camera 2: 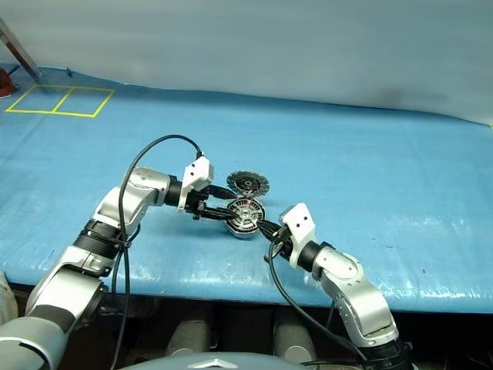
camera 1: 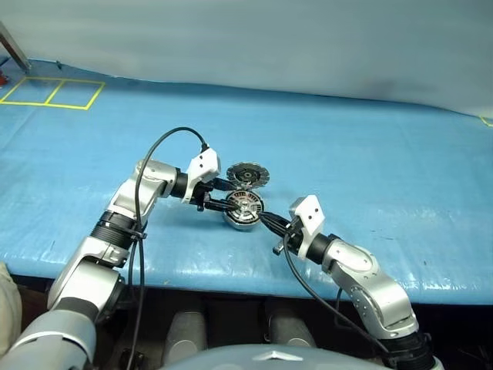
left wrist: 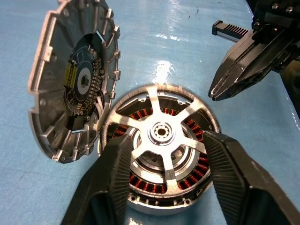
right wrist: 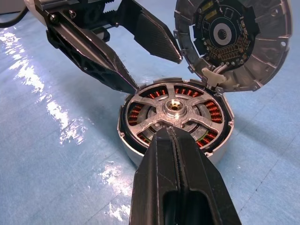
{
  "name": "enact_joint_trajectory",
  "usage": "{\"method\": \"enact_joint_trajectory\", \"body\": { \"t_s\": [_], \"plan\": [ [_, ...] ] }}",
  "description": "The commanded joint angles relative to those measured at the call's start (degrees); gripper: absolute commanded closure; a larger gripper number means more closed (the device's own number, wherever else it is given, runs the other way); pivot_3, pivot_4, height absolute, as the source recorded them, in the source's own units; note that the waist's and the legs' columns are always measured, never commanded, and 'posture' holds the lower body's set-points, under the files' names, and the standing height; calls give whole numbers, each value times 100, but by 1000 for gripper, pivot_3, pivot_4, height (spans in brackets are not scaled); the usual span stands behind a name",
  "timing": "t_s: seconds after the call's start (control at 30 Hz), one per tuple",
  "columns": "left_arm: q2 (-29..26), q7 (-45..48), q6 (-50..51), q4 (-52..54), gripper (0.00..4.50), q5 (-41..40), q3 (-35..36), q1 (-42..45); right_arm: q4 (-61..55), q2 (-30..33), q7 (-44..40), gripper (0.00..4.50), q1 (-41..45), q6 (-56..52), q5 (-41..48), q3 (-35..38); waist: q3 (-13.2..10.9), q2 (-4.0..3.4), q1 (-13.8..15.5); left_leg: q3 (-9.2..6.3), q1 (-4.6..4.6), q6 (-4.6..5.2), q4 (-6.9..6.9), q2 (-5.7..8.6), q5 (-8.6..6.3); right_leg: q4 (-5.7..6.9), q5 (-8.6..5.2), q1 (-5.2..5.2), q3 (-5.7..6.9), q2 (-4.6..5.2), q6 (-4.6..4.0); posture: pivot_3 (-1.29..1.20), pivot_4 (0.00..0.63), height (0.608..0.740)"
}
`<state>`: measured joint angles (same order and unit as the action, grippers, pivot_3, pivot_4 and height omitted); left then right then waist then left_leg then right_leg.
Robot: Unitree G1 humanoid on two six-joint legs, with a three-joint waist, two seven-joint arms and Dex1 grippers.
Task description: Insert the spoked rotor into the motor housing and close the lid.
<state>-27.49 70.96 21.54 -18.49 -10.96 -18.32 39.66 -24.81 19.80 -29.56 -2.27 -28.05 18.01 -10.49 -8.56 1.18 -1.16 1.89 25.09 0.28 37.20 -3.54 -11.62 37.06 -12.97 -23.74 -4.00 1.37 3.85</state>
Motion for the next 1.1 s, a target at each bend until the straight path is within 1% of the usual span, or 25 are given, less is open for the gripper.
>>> {"method": "enact_joint_trajectory", "body": {
  "t_s": [0.03,0.27,0.4,0.5,0.67,0.83,1.1],
  "plan": [
    [4,2,-3,140,1484,-134,256,77,-152,2,43,4500,56,118,-28,94,0,0,0,0,0,0,0,0,0,0,0,0,0,0,0,0,150,740],
    [-122,140,146,632,1484,-480,518,-219,-187,4,44,4500,50,108,-28,131,0,0,-10,0,-1,0,0,-1,0,2,1,0,0,0,0,0,150,740],
    [-310,124,-294,869,1484,-345,538,-680,65,-131,226,4500,210,198,-118,220,0,-1,-28,0,-4,0,0,-1,0,5,1,0,-1,0,0,0,150,740],
    [-473,98,-367,1021,1484,-315,553,-1050,321,-284,356,4500,393,175,-124,306,0,-1,-32,1,-12,0,1,-2,0,8,1,6,-1,0,0,0,150,740],
    [-572,-179,-338,1315,1484,-443,801,-1581,650,-354,142,4500,753,179,-169,59,0,-1,-15,1,-10,0,5,-2,1,11,1,5,-1,2,-2,0,150,740],
    [-629,-435,-348,1518,1484,-369,877,-1969,1234,-578,30,4500,1112,233,-237,-119,1,-2,-22,3,-15,0,5,-3,1,14,1,6,-1,2,-3,0,150,740],
    [-550,-742,-213,1738,1484,-517,980,-2231,1663,-733,-79,4500,1185,243,-348,-342,1,-2,-22,4,-17,0,5,-3,1,16,1,7,-2,2,-4,0,150,740]
  ]
}}
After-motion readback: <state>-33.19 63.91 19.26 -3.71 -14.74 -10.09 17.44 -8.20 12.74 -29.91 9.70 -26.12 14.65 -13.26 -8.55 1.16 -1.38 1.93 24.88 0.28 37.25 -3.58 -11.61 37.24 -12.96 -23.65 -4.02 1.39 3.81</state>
